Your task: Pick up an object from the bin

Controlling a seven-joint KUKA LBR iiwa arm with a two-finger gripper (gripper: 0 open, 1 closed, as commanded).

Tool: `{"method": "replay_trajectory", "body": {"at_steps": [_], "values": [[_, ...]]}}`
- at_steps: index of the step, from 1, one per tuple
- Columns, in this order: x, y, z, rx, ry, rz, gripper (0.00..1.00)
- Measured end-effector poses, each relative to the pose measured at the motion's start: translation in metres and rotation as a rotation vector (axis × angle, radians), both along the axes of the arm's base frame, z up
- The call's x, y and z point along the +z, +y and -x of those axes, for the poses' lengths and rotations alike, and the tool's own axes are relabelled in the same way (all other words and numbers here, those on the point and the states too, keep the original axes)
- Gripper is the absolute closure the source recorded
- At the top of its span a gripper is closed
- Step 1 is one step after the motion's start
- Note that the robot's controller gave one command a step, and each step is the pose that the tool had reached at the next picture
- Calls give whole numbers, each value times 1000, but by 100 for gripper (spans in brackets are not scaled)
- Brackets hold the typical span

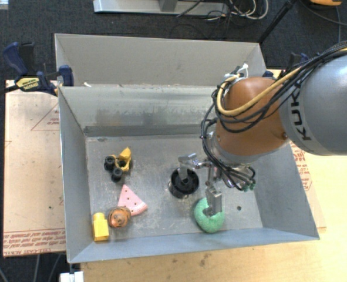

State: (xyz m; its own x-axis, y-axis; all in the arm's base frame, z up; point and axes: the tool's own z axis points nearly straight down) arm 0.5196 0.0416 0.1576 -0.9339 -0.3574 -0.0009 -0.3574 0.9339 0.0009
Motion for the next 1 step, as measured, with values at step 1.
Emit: {"method": "replay_trajectory", "body": {"at_steps": [1], "values": [[-34,-24,32,-125,1,0,100]]}}
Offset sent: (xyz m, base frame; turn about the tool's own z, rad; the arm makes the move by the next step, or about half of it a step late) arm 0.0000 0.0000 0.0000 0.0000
